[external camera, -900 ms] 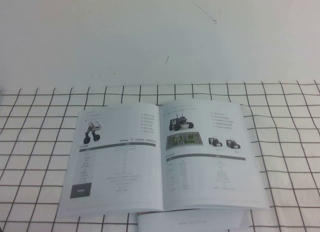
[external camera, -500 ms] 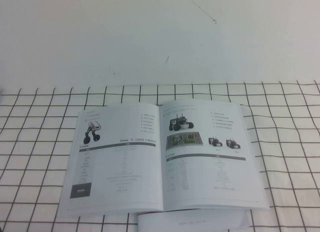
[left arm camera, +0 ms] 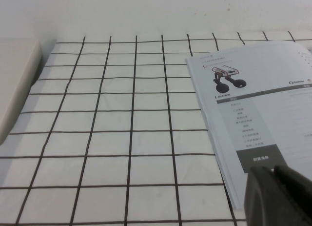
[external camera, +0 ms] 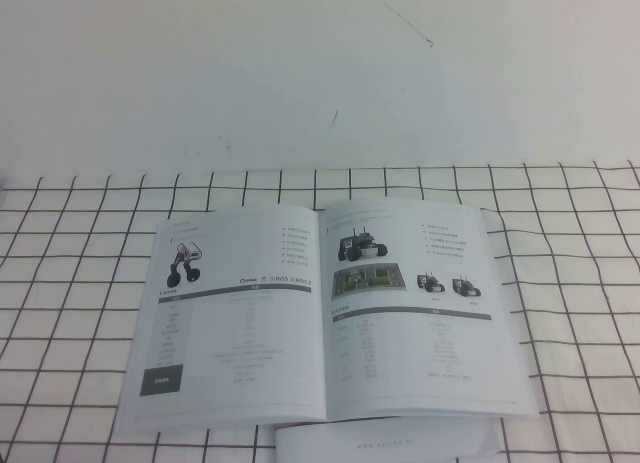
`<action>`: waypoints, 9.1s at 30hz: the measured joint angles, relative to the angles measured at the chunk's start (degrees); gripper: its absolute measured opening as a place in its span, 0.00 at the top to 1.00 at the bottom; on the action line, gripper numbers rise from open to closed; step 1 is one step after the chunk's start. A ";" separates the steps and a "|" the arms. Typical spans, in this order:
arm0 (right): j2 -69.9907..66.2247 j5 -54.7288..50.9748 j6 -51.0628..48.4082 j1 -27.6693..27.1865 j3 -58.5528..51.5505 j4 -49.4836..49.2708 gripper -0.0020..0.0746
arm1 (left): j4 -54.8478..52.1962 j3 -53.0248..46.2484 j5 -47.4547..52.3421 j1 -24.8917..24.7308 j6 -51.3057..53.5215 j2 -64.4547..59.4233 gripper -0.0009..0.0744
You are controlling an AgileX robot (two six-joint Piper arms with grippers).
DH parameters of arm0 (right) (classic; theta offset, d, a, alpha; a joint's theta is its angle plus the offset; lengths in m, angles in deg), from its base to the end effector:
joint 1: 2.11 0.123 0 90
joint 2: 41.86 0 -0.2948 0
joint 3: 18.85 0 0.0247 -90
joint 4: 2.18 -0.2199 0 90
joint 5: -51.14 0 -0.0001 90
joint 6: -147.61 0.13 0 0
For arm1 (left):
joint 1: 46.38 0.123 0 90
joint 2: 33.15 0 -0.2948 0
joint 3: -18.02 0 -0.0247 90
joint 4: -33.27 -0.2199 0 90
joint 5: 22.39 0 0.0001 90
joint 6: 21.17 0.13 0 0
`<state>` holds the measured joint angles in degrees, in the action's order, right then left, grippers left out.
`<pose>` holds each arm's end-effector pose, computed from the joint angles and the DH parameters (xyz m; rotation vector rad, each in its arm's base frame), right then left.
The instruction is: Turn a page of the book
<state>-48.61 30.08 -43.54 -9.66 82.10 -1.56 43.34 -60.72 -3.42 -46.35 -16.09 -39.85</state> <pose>0.0486 -0.0070 0.1606 -0.0655 1.8706 -0.2361 0.0503 -0.0074 0.1677 -0.0308 1.8182 -0.1063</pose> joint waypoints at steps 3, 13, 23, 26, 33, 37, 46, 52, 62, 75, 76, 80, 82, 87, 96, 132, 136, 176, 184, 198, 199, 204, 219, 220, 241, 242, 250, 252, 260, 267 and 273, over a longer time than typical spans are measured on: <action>0.00 1.75 0.00 0.00 0.00 0.00 0.98 | 0.00 -0.12 -1.26 0.00 0.00 0.00 0.99; 0.00 9.52 0.00 0.00 0.00 0.00 0.98 | 0.00 -0.33 -11.30 0.00 0.00 0.00 0.99; 0.00 40.25 4.43 0.00 0.00 0.00 0.98 | 0.21 -0.33 -42.81 0.00 -0.42 0.00 0.99; 0.00 48.93 9.42 0.00 0.00 -0.62 0.98 | 0.52 -0.33 -50.66 0.00 -3.34 0.00 0.99; 0.00 56.44 12.67 0.00 0.00 -1.77 0.98 | 1.82 -0.33 -56.96 0.00 -7.04 0.00 0.99; 0.00 54.25 12.43 0.00 1.47 -2.02 0.98 | 1.95 2.24 -49.13 0.00 -8.93 0.09 0.99; -1.21 16.06 12.40 0.00 21.69 -2.30 0.98 | 2.02 23.99 -16.50 -0.03 -7.87 -6.44 0.99; -8.83 -0.41 12.40 0.00 30.05 -8.10 0.98 | 5.16 35.98 3.82 0.00 -6.70 -22.00 0.99; -21.59 -14.87 -15.03 0.00 31.32 -34.32 0.98 | 36.01 47.15 19.53 0.00 26.43 -50.28 0.99; -49.70 -25.50 -33.34 0.00 31.32 -40.57 0.98 | 28.79 49.86 15.08 0.00 25.46 -71.16 0.99; -51.89 -23.68 -34.38 0.00 31.32 -41.93 0.98 | 28.05 49.86 15.64 0.00 24.76 -72.08 0.99; -58.51 -15.88 -38.27 0.00 31.42 -51.42 0.98 | 26.82 49.86 17.01 -0.34 23.80 -74.36 0.99; -61.37 -14.59 -43.19 0.00 31.84 -56.74 0.98 | 26.17 49.86 16.26 -1.52 23.80 -74.70 0.99; -68.51 -16.07 -52.97 0.00 34.99 -62.14 0.98 | 26.16 49.89 13.21 -6.33 23.71 -76.32 0.99; -79.13 -26.70 -54.33 0.00 45.01 -55.79 0.98 | 19.32 49.99 11.70 -13.04 20.94 -84.67 0.99; -104.19 -18.74 -27.46 22.87 69.64 -25.70 0.40 | 5.69 50.42 0.98 -11.95 -2.06 -98.64 0.99; -105.62 -16.76 -22.96 22.87 69.72 -25.70 0.36 | 5.82 50.42 0.14 -11.95 -5.08 -99.19 0.99; -115.72 -17.90 -14.59 21.27 71.49 -32.87 0.35 | 5.82 50.98 0.34 -11.95 -6.19 -101.91 0.99; -116.07 -19.15 -23.33 21.27 71.49 -45.79 0.35 | 5.82 50.98 0.34 -11.95 -6.19 -101.91 0.99; -113.88 -23.55 -31.25 21.38 74.08 -55.91 0.35 | 5.82 50.98 0.21 -11.95 -6.50 -100.30 0.99; -113.62 -24.23 -31.25 21.38 74.82 -55.32 0.35 | 5.82 50.98 -0.10 -11.95 -6.88 -99.17 0.99; -112.56 -26.49 -30.52 21.38 78.11 -51.95 0.35 | 6.08 50.98 -1.52 -11.95 -7.39 -92.44 0.99; -112.43 -26.75 -14.43 21.38 79.44 -26.94 0.35 | 21.38 58.70 2.86 -21.66 3.49 -95.50 0.99; -112.53 -26.75 -13.67 21.38 79.44 -26.04 0.35 | 21.54 58.84 2.49 -21.94 3.60 -96.77 0.99; -118.64 -27.55 -8.23 21.18 79.75 -25.00 0.35 | 26.60 60.24 0.21 -22.28 3.98 -109.48 0.99; -119.07 -27.68 -8.23 21.18 79.75 -25.23 0.35 | 26.60 60.24 0.21 -22.28 3.98 -109.48 0.99; -119.31 -28.08 -10.93 21.18 79.84 -29.82 0.35 | 26.60 60.24 0.21 -22.28 3.98 -109.48 0.99; -119.31 -28.19 -12.45 21.18 79.84 -31.64 0.35 | 26.60 60.24 0.21 -22.28 3.98 -109.48 0.99; -119.19 -29.03 -10.79 21.18 79.84 -25.35 0.35 | 26.72 60.24 0.21 -22.28 4.17 -109.48 0.99; -118.67 -29.26 -7.06 21.18 79.84 -20.77 0.35 | 27.05 60.24 0.11 -22.28 4.17 -109.48 0.99; -119.55 -29.05 -8.53 21.05 79.88 -24.34 0.35 | 27.18 60.24 0.00 -22.28 4.17 -109.58 0.99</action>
<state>-168.16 1.03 -52.07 11.40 161.98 -25.90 70.52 -0.48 -3.43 -68.64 -11.92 -149.42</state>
